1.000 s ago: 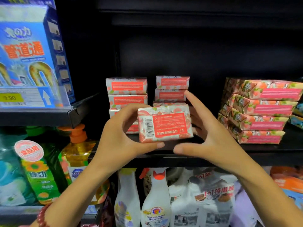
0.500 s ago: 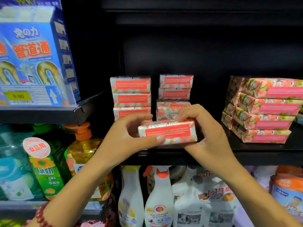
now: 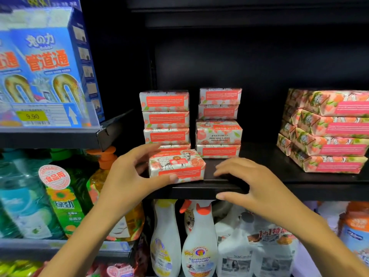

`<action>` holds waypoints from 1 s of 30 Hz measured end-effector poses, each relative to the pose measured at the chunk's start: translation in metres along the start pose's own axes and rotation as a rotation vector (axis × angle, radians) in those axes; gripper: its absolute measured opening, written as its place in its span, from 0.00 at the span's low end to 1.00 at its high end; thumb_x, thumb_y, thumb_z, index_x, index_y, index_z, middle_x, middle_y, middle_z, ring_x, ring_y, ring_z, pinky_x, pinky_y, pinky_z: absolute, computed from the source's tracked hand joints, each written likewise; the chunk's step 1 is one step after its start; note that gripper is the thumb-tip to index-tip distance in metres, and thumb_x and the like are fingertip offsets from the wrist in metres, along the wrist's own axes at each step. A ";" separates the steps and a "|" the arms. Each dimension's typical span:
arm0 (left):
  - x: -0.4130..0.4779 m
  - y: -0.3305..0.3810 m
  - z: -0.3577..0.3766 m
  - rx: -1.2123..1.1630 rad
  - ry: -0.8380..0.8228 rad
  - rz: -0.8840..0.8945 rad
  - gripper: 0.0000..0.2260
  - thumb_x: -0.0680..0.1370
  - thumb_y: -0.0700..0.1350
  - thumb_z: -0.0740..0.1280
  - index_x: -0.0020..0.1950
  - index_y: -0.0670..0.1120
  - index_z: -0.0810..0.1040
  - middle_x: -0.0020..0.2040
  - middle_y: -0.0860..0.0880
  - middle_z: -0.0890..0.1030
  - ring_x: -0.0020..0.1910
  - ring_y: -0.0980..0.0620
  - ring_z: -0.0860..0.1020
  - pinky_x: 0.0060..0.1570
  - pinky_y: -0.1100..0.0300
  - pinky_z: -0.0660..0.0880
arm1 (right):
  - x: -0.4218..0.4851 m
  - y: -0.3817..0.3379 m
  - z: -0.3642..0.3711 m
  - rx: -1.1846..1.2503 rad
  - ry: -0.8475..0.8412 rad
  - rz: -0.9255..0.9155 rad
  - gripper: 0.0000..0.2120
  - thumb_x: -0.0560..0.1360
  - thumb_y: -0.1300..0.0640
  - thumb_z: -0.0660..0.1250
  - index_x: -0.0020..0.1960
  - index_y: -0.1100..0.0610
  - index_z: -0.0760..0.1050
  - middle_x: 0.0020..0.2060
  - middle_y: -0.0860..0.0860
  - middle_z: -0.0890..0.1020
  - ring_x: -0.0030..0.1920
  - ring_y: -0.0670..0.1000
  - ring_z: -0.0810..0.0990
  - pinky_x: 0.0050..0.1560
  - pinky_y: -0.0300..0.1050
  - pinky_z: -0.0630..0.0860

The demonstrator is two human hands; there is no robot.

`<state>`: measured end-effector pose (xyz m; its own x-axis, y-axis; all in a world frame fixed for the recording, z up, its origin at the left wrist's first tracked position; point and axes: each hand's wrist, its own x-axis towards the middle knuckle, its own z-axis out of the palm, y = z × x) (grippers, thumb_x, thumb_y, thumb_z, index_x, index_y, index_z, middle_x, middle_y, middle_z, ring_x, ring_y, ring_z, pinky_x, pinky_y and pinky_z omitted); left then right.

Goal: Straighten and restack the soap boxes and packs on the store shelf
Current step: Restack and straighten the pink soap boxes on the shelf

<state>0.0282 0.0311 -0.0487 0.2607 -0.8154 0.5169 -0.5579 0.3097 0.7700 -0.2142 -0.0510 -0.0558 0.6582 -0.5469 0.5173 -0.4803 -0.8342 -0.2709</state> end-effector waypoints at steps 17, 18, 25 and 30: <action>0.004 0.013 0.007 0.602 0.042 0.345 0.12 0.66 0.43 0.78 0.48 0.44 0.84 0.45 0.49 0.84 0.46 0.47 0.82 0.45 0.53 0.78 | -0.006 -0.001 0.001 -0.100 -0.017 -0.004 0.17 0.73 0.45 0.67 0.60 0.44 0.74 0.56 0.36 0.75 0.59 0.38 0.68 0.54 0.37 0.70; 0.005 0.012 0.006 0.597 0.041 0.339 0.12 0.66 0.42 0.78 0.48 0.45 0.84 0.45 0.49 0.84 0.46 0.47 0.82 0.45 0.53 0.78 | -0.006 -0.001 0.001 -0.102 -0.018 -0.002 0.17 0.73 0.45 0.67 0.60 0.44 0.74 0.56 0.37 0.75 0.59 0.38 0.68 0.54 0.36 0.70; 0.013 0.009 0.008 0.567 0.022 0.320 0.13 0.66 0.44 0.77 0.50 0.44 0.84 0.46 0.49 0.84 0.47 0.50 0.81 0.50 0.59 0.74 | -0.006 -0.002 0.001 -0.092 -0.012 -0.002 0.16 0.73 0.46 0.68 0.60 0.45 0.75 0.56 0.38 0.76 0.59 0.39 0.70 0.54 0.40 0.72; 0.020 0.007 0.009 0.557 0.010 0.288 0.14 0.67 0.43 0.77 0.51 0.44 0.84 0.48 0.49 0.84 0.49 0.51 0.80 0.52 0.60 0.73 | -0.007 -0.002 0.001 -0.088 -0.006 -0.018 0.16 0.73 0.46 0.67 0.60 0.46 0.75 0.56 0.38 0.76 0.59 0.39 0.70 0.54 0.42 0.72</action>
<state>0.0220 0.0128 -0.0363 0.0445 -0.7317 0.6802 -0.9329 0.2130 0.2902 -0.2169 -0.0454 -0.0595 0.6705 -0.5324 0.5167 -0.5171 -0.8348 -0.1891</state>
